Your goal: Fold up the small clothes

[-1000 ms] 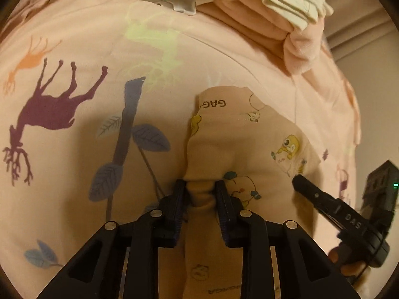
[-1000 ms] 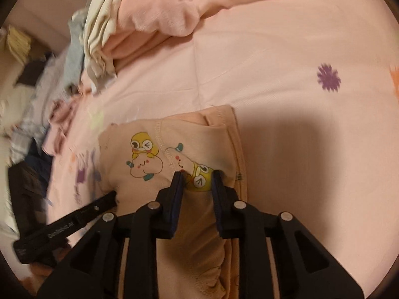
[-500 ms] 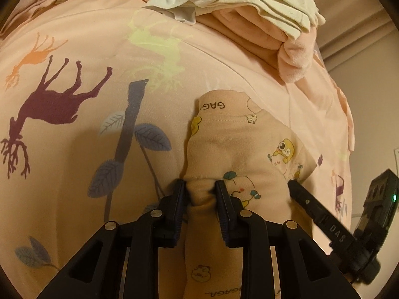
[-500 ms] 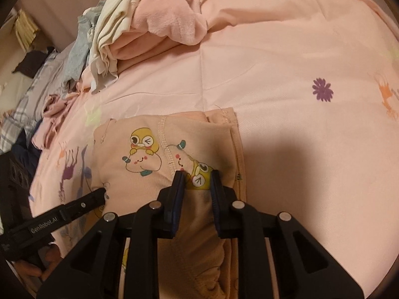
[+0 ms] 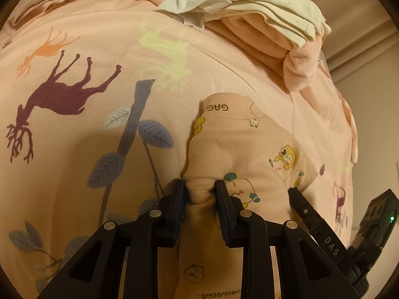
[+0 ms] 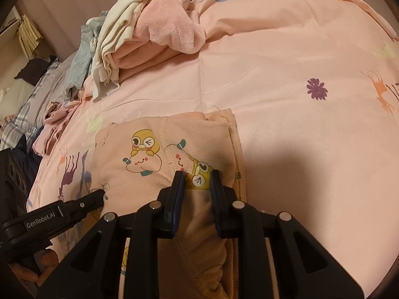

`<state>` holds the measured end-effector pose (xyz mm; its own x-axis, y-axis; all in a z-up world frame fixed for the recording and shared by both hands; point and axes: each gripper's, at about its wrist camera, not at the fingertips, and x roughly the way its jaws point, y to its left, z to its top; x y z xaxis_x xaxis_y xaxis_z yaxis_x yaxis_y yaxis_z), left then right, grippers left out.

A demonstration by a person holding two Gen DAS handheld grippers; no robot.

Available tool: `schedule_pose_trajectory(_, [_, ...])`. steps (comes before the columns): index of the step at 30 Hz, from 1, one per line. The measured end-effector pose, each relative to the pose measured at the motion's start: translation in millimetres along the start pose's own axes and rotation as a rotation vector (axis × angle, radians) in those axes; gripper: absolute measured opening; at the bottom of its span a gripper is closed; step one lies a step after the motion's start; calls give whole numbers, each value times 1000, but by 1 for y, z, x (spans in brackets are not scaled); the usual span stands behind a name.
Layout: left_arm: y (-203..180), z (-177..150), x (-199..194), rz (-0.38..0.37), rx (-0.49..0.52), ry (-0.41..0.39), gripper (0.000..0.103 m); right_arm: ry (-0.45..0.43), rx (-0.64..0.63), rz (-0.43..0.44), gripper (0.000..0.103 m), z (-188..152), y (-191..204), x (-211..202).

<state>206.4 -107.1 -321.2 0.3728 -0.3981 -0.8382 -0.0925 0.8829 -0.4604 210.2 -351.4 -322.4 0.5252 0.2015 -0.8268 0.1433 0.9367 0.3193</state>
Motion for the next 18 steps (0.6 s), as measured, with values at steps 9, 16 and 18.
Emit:
schedule_pose_trajectory(9, [-13,7,-4,71,95,32,28,33,-72,-8,21,7,3,3])
schedule_pose_trajectory(16, [3,21,-65,-28,44,5,33,159,-53,54,54,28,-1,-42])
schedule_pose_trajectory(18, [7,19,-88,-54,87,-38,60,118,-58,79,88,28,-10,-72])
